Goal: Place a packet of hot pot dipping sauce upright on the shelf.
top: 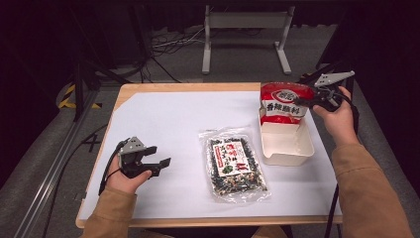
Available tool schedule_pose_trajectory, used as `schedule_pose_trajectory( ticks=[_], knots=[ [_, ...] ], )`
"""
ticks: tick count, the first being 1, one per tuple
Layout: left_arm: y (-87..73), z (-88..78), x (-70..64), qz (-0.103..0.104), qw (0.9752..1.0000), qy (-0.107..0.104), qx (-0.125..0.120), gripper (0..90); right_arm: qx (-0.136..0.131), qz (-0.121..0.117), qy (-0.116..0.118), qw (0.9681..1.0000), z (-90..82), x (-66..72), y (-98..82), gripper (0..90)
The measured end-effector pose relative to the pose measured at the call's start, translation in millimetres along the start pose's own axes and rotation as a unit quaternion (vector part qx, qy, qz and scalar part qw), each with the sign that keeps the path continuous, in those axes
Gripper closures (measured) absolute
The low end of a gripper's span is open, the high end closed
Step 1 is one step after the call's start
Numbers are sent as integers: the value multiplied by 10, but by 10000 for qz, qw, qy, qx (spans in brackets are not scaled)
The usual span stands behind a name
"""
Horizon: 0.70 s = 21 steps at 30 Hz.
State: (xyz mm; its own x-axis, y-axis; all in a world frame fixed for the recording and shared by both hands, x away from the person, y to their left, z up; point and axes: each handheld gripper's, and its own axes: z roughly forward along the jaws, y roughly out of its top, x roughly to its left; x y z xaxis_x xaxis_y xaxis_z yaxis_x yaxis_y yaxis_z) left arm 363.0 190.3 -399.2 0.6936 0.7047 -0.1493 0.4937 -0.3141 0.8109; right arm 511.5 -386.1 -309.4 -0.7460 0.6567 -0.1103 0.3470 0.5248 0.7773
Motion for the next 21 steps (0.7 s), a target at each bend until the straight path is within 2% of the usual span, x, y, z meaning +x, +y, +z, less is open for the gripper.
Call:
schedule_pose_trajectory(
  ticks=[2, 5, 8, 11, 13, 21],
  knots=[
    [7, 6, -3, 15, 10000, 9, 2, 286, 29, 7, -95, 10000, -7, 26, 15, 819],
    [18, 18, -5, 33, 10000, 2, 1, 273, -12, 15, -109, 9999, -23, 42, 14, 796],
    [26, 25, 0, 78, 9999, 75, -41, 226, -148, 171, -154, 9996, -74, 57, -5, 719],
    [28, 32, -7, 46, 10000, 61, -58, 201, -272, 323, -249, 9988, -136, 76, -24, 617],
    [36, 34, -5, 71, 9999, 53, -72, 194, -343, 378, -279, 9983, -175, 91, -38, 588],
    [108, 72, -39, 326, 9994, 58, -51, 171, -407, 336, -437, 9976, -341, 187, -86, 491]
  ],
)
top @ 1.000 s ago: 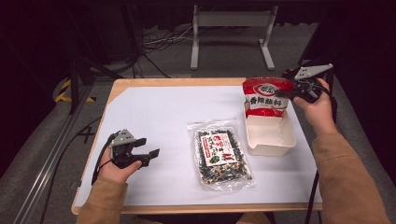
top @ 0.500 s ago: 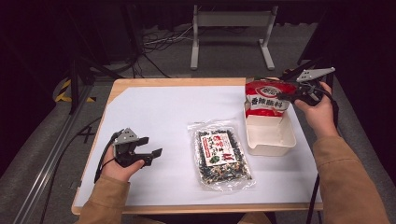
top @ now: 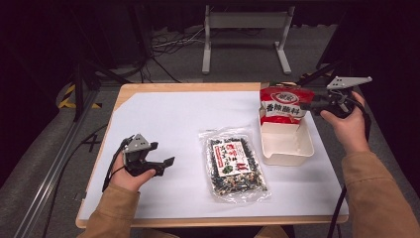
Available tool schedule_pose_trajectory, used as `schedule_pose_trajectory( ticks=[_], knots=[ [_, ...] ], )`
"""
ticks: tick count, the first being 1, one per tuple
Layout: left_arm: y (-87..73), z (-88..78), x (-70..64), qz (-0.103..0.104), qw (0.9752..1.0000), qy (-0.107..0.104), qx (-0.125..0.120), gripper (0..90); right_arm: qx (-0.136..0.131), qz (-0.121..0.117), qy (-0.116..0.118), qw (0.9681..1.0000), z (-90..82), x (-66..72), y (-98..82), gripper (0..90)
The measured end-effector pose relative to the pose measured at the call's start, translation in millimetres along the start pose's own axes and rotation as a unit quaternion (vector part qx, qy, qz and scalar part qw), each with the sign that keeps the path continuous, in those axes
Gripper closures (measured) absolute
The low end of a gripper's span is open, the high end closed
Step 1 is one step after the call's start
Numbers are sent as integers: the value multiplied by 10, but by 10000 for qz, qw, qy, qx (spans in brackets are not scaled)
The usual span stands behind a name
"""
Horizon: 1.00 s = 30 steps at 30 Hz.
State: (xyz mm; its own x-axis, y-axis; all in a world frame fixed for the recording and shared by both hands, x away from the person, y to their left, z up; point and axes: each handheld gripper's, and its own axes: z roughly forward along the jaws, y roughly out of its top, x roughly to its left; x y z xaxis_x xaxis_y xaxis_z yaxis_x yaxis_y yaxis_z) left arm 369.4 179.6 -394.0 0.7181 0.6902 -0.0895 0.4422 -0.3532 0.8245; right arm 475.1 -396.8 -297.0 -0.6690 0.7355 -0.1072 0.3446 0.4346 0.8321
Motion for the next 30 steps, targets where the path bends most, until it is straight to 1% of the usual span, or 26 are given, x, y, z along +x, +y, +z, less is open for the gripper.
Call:
schedule_pose_trajectory(
  ticks=[2, 3, 5, 6, 7, 8, 9, 10, 12, 13, 14, 15, 17, 19, 21, 22, 23, 26, 29, 30],
  knots=[
    [19, 8, -10, -3, 10000, -21, -25, 169, 36, -71, -63, 9999, -44, 32, -6, 482],
    [30, 7, -6, 43, 10000, -30, -15, 168, 57, -96, -82, 9999, -64, 51, -12, 474],
    [39, 12, -9, 25, 10000, -32, -25, 168, 78, -109, -97, 9999, -84, 70, -19, 468],
    [49, 15, -5, 59, 10000, -65, -14, 167, 109, -115, -145, 9998, -114, 97, -27, 464],
    [53, 18, -6, 50, 10000, -75, -21, 167, 111, -93, -188, 9997, -150, 128, -34, 460],
    [58, 23, -11, 15, 10000, -79, -29, 167, 83, -73, -194, 9998, -171, 147, -40, 456],
    [61, 25, -8, 40, 10000, -78, -17, 166, 39, -31, -224, 9997, -209, 184, -52, 455],
    [66, 32, -7, 53, 9999, -105, -10, 167, 20, -30, -251, 9997, -231, 208, -59, 457],
    [77, 42, -8, 73, 9999, -106, -10, 167, -38, -62, -239, 9997, -292, 301, -78, 457],
    [83, 44, -11, 94, 9999, -105, 2, 166, -46, -81, -275, 9996, -321, 353, -83, 456],
    [88, 49, -22, 43, 9999, -131, -4, 166, -64, -72, -288, 9995, -344, 394, -86, 455],
    [88, 49, -22, 43, 9999, -131, -4, 166, -64, -72, -288, 9995, -344, 394, -86, 455],
    [102, 50, -21, 102, 9998, -147, -14, 166, -186, -35, -217, 9996, -387, 485, -95, 453],
    [106, 47, -27, 83, 9998, -178, -41, 160, -238, 19, -120, 9996, -417, 570, -116, 465],
    [113, 45, -29, 79, 9997, -243, -40, 155, -370, 83, -8, 9993, -443, 640, -154, 471],
    [119, 45, -29, 96, 9997, -238, -42, 152, -406, 101, 13, 9991, -451, 663, -167, 474],
    [121, 45, -29, 99, 9997, -236, -37, 149, -506, 130, 95, 9986, -468, 710, -194, 478],
    [119, 42, -31, 110, 9996, -241, 13, 150, -616, 101, 141, 9979, -488, 812, -244, 479],
    [122, 35, -25, 124, 9995, -274, 27, 151, -698, 105, 311, 9970, -491, 915, -286, 470],
    [123, 31, -27, 83, 9995, -317, 23, 153, -738, 89, 361, 9966, -492, 949, -295, 468]
  ],
)
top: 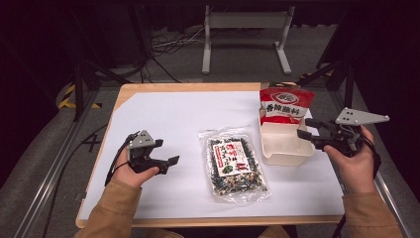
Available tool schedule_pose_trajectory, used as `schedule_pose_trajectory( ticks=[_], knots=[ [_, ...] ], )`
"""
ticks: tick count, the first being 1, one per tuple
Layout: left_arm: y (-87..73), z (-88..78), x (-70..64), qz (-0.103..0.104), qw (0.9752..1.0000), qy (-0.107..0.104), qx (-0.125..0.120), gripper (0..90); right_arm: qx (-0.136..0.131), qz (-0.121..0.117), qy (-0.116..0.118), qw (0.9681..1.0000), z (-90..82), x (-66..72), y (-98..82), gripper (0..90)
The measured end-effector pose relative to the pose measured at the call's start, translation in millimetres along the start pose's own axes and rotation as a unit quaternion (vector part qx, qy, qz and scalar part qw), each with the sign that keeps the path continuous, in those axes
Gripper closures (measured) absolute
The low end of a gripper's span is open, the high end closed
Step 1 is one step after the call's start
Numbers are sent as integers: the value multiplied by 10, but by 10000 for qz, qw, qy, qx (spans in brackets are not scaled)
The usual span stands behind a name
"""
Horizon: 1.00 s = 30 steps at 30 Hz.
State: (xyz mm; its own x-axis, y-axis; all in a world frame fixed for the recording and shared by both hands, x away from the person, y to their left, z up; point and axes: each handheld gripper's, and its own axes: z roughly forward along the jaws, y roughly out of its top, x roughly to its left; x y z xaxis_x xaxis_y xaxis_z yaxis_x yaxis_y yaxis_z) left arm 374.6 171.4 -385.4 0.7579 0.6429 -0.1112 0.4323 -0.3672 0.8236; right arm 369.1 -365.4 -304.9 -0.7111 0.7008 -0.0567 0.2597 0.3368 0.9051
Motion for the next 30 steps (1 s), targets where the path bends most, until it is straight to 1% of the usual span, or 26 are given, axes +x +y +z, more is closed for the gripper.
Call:
schedule_pose_trajectory(
  ticks=[1, 2, 3, 4, 6, 7, 8, 9, 11, 13, 14, 15, 16, 18, 19, 20, 22, 24, 25, 28, 29, 30],
  knots=[
    [3, -5, -3, -44, 10000, -37, -4, 154, -34, 5, 48, 10000, -3, 35, -9, 465],
    [3, -5, -3, -44, 10000, -37, -4, 155, -34, 5, 48, 10000, -3, 35, -9, 465],
    [12, -11, -1, -23, 10000, -56, -13, 155, -70, 10, 86, 9999, -6, 66, -18, 463],
    [18, -13, -10, -59, 10000, -61, -20, 158, -105, 21, 120, 9999, -6, 112, -33, 456],
    [26, -4, -14, -88, 9999, -99, -43, 152, -90, 4, 148, 9999, 2, 171, -56, 455],
    [29, 3, -15, -127, 9998, -119, -4, 142, -58, -9, 166, 9998, 14, 205, -72, 454],
    [34, 11, -9, -104, 9998, -140, 18, 135, -9, -31, 161, 9999, 25, 230, -84, 453],
    [36, 22, -18, -159, 9997, -172, 32, 129, 11, -33, 169, 9999, 34, 248, -94, 453],
    [50, 43, -16, -58, 9998, -183, 55, 113, 20, -22, 212, 9998, 53, 297, -114, 460],
    [69, 80, -36, 90, 9994, -307, 87, 62, 15, -14, 275, 9996, 66, 332, -121, 471],
    [77, 94, -43, 128, 9994, -306, 136, 49, 58, -12, 317, 9995, 72, 349, -115, 470],
    [87, 111, -48, 127, 9994, -287, 163, 41, 59, -18, 342, 9994, 70, 365, -108, 470],
    [90, 127, -58, 37, 9993, -318, 181, 41, 20, -1, 359, 9994, 63, 383, -103, 469],
    [103, 174, -72, -23, 9990, -350, 261, 41, -2, 5, 392, 9992, 48, 411, -93, 468],
    [113, 193, -73, 21, 9992, -315, 255, 40, -12, -28, 388, 9992, 42, 428, -87, 467],
    [120, 208, -87, -51, 9992, -316, 245, 44, -14, -31, 385, 9993, 37, 443, -84, 467],
    [162, 234, -92, 109, 9997, -102, 190, 70, -16, -55, 390, 9992, 34, 465, -82, 463],
    [194, 274, -110, 234, 9994, -35, 235, 66, 6, -80, 383, 9992, 37, 482, -83, 458],
    [211, 300, -113, 269, 9994, -34, 236, 76, 11, -82, 385, 9992, 43, 491, -86, 456],
    [242, 348, -108, 281, 9994, -42, 214, 103, 26, -93, 388, 9992, 58, 505, -92, 454],
    [250, 370, -114, 270, 9994, -59, 206, 126, 45, -112, 376, 9992, 67, 515, -94, 453],
    [261, 383, -112, 314, 9994, -7, 150, 169, 57, -126, 364, 9992, 73, 523, -96, 451]
  ],
)
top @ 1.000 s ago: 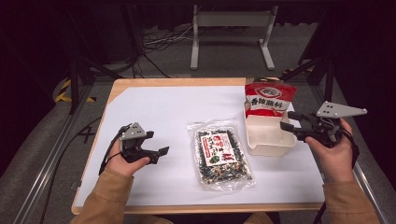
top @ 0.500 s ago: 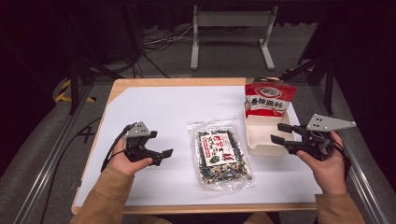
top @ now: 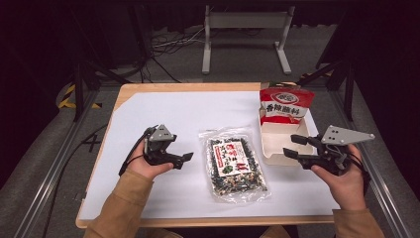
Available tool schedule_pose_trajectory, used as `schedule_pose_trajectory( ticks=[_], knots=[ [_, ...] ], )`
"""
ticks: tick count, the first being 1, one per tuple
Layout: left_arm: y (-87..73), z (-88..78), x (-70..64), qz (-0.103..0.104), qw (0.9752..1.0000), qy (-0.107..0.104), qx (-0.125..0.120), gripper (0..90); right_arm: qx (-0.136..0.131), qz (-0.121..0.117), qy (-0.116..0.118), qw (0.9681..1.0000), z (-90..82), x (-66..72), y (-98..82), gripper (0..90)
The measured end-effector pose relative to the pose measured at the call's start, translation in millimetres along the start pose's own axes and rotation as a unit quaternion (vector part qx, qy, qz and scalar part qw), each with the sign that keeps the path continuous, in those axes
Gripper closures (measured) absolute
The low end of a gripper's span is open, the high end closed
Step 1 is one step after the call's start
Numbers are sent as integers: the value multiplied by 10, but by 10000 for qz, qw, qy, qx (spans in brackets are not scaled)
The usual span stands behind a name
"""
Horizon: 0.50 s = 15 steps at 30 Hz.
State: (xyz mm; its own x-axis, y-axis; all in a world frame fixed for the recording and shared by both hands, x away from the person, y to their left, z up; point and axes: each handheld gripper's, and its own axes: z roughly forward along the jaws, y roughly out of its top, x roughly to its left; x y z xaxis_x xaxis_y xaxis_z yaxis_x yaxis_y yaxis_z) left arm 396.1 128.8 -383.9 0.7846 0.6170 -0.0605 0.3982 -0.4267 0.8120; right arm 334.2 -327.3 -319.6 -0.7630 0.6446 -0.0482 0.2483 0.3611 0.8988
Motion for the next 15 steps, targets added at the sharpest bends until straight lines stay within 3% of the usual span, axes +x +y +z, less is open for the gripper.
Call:
schedule_pose_trajectory(
  ticks=[1, 3, 5, 10, 13, 15],
  knots=[
    [10, 23, 6, 22, 10000, 53, -57, 234, 22, 13, 7, 10000, 5, 9, -2, 449],
    [26, 60, 9, -4, 9999, 87, -89, 217, 33, -17, 3, 10000, 18, 20, -11, 445],
    [43, 95, -8, 72, 9999, 50, -80, 285, 45, -18, 1, 10000, 24, 26, -19, 443],
    [78, 201, -55, 127, 9999, 18, -64, 291, 35, -18, 1, 10000, 21, 38, -27, 441],
    [98, 268, -76, -115, 9998, -180, 30, 279, 34, -17, 2, 10000, 24, 46, -28, 440],
    [98, 295, -81, -178, 9997, -171, 58, 270, 34, -27, 0, 10000, 26, 46, -29, 440]
  ],
)
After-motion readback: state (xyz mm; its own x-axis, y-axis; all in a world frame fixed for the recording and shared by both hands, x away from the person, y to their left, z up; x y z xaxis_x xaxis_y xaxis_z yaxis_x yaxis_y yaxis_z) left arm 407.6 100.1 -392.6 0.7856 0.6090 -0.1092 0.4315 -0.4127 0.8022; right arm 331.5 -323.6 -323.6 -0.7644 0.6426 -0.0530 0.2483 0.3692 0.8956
